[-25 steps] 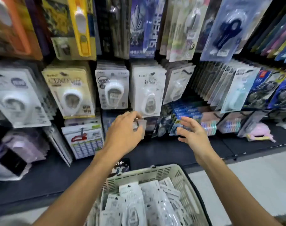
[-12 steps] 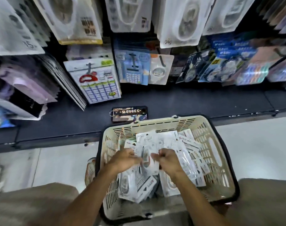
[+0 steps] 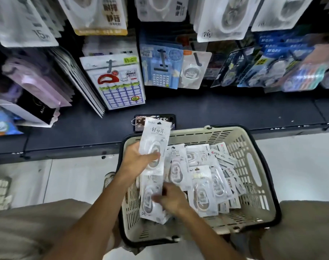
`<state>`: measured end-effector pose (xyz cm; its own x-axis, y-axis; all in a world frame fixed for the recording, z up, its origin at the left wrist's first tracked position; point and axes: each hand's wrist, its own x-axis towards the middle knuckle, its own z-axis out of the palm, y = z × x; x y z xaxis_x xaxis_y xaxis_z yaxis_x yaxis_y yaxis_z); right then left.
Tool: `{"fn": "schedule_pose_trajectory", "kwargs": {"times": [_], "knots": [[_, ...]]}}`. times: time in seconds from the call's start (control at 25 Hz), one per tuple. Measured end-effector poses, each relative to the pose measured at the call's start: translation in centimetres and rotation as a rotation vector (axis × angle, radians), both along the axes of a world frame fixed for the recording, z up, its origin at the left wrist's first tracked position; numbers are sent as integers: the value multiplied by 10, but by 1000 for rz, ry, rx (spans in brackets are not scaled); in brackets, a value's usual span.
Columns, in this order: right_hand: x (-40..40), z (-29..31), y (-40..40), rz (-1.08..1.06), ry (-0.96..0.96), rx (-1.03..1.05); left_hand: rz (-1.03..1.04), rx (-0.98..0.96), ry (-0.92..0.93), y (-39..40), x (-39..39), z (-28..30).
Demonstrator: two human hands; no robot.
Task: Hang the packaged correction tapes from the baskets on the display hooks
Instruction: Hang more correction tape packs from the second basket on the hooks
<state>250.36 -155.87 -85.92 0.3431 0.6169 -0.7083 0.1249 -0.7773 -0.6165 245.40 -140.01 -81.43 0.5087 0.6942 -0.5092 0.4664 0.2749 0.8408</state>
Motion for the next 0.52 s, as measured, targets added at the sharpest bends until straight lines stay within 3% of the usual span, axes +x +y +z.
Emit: {"fn": "schedule_pose_trajectory", "kwargs": {"times": [0.04, 0.12, 0.24, 0.32, 0.44, 0.52], "knots": [[-14, -6, 0, 93, -86, -17, 29, 19, -18, 2, -2, -2], [-18, -2, -2, 41, -170, 11, 88, 64, -37, 3, -4, -3], [39, 10, -26, -507, 118, 235, 144, 112, -7, 6, -5, -1], [83, 22, -47, -678, 342, 393, 140, 68, -7, 3, -5, -2], [93, 33, -30, -435, 284, 436, -41, -185, -64, -8, -2, 2], [72, 28, -4, -388, 229, 474, -175, -217, -61, -15, -4, 2]]}}
